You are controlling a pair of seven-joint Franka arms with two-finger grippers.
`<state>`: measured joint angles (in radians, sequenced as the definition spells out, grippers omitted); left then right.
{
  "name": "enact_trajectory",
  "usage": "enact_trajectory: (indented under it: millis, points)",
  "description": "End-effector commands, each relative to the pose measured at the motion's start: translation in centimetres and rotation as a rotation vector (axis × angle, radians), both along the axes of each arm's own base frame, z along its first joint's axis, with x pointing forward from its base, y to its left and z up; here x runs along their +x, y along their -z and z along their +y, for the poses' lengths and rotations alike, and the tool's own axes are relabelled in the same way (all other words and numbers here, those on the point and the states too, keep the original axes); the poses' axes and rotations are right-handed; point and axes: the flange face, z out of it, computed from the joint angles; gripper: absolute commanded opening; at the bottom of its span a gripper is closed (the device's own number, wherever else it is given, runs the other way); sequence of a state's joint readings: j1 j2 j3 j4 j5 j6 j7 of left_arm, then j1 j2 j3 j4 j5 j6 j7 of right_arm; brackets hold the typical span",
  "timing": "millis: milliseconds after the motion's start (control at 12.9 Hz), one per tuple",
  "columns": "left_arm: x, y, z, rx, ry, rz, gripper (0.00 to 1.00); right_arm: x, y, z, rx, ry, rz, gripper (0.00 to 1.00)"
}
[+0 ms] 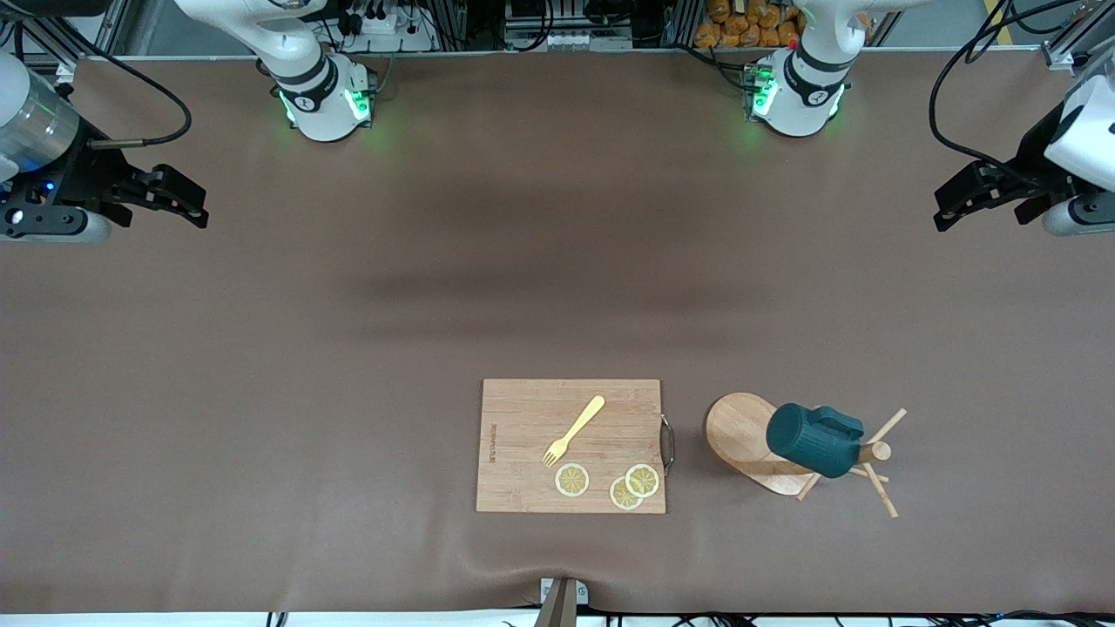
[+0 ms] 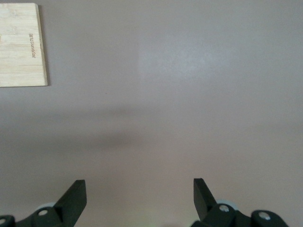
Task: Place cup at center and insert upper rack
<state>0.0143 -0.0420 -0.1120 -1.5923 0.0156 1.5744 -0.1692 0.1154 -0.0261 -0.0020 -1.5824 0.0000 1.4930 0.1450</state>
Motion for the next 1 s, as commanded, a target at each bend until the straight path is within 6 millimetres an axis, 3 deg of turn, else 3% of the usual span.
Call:
enact_trajectory:
  millis: [0,928]
  points:
    - [0.0,-0.6,0.2,0.024,0.05,0.007,1.0,-0.8,-0.5,-0.6,-0.016,0.012,0.029,1.0]
    - [-1.5,-1.1,0.8,0.028,0.032,0.062,1.0,-0.3,0.0,-1.5,-0.011,0.022,0.025,1.0]
